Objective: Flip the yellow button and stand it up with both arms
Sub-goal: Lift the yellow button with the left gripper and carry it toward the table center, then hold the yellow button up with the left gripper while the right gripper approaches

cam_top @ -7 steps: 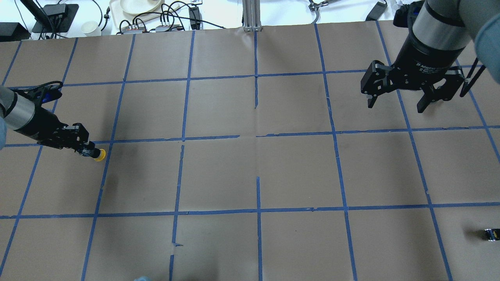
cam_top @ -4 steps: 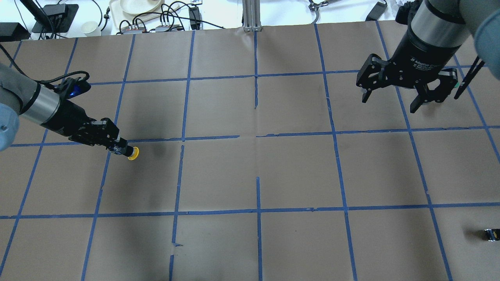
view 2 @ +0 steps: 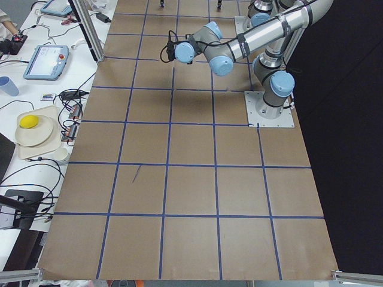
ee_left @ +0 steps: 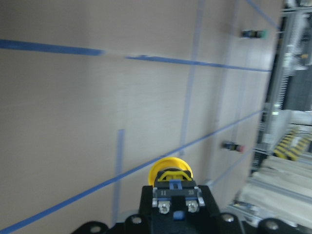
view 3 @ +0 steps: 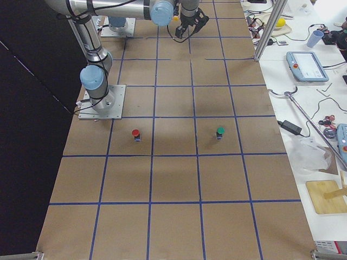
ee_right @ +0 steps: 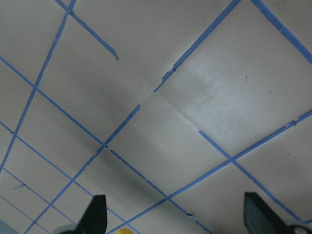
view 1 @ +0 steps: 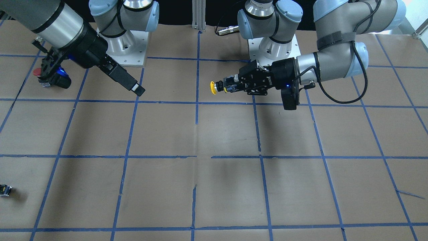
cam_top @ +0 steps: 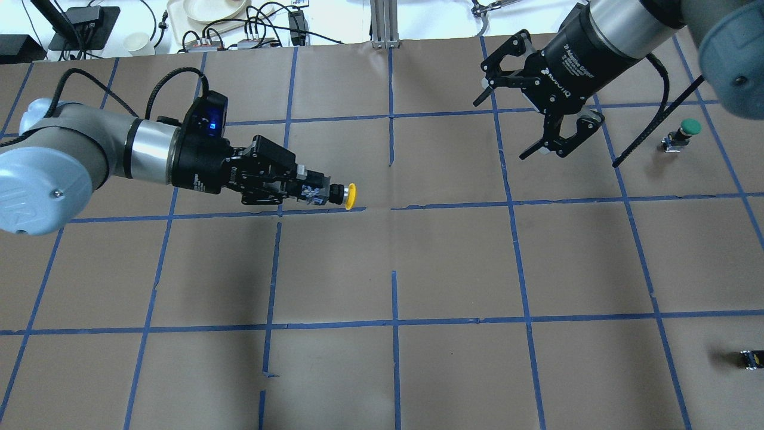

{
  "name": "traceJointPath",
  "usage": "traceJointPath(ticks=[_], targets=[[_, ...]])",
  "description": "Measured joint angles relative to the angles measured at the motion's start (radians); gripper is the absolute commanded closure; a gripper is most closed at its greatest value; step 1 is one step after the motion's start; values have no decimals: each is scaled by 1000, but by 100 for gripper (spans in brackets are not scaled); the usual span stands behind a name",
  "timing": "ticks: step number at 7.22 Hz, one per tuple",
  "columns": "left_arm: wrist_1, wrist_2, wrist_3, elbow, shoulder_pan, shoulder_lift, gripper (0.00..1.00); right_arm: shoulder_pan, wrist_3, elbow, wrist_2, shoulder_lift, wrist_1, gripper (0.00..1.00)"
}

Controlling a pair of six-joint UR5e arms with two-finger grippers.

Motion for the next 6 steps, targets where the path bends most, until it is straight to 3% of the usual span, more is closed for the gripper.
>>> traceJointPath(ticks=[3,6], targets=[[-2,-251,-18,-3,-68,1,99,3,229,9,182,-5,2,0],[12,-324,-41,0,-100,-2,99,12,347,12,278,-18,7,0]])
